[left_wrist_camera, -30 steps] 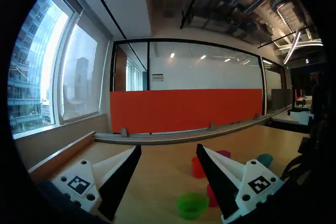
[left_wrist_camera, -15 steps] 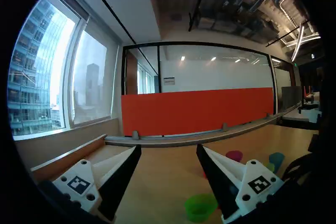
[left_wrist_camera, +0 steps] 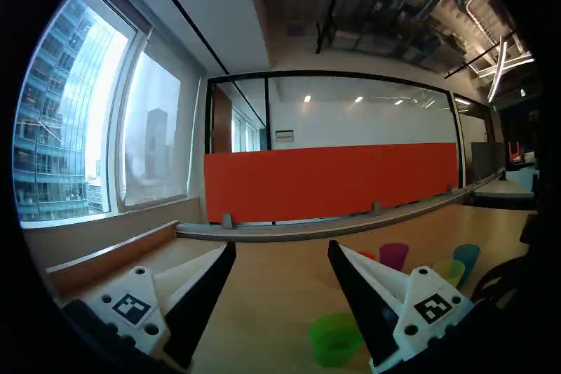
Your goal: Pour water
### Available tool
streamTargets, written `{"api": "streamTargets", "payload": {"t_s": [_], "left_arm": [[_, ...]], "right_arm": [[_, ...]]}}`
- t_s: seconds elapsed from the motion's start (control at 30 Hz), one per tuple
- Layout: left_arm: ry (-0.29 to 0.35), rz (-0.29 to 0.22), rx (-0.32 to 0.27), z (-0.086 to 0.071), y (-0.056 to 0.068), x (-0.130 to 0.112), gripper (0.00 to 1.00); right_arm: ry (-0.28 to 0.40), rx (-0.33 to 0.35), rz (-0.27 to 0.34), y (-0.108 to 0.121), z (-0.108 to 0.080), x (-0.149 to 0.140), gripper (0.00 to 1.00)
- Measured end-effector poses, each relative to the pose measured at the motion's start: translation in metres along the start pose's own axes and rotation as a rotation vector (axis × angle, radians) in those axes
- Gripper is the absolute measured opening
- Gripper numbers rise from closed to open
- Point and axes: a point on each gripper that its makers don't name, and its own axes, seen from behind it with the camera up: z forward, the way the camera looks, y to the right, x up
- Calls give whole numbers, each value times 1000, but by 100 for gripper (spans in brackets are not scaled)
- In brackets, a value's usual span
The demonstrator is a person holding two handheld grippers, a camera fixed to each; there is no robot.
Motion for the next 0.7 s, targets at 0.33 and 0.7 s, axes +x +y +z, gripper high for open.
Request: {"api": "streamTargets", "payload": {"t_s": [0.33,0.7], "left_arm": [[-15,-19,6,3,5,-23,98],[-6,-44,18,10,7,-36,97]], "right_arm": [[-18,-12,4,0,-4,-7,100],[-27,-18,2,0,-6,-12,100]]}}
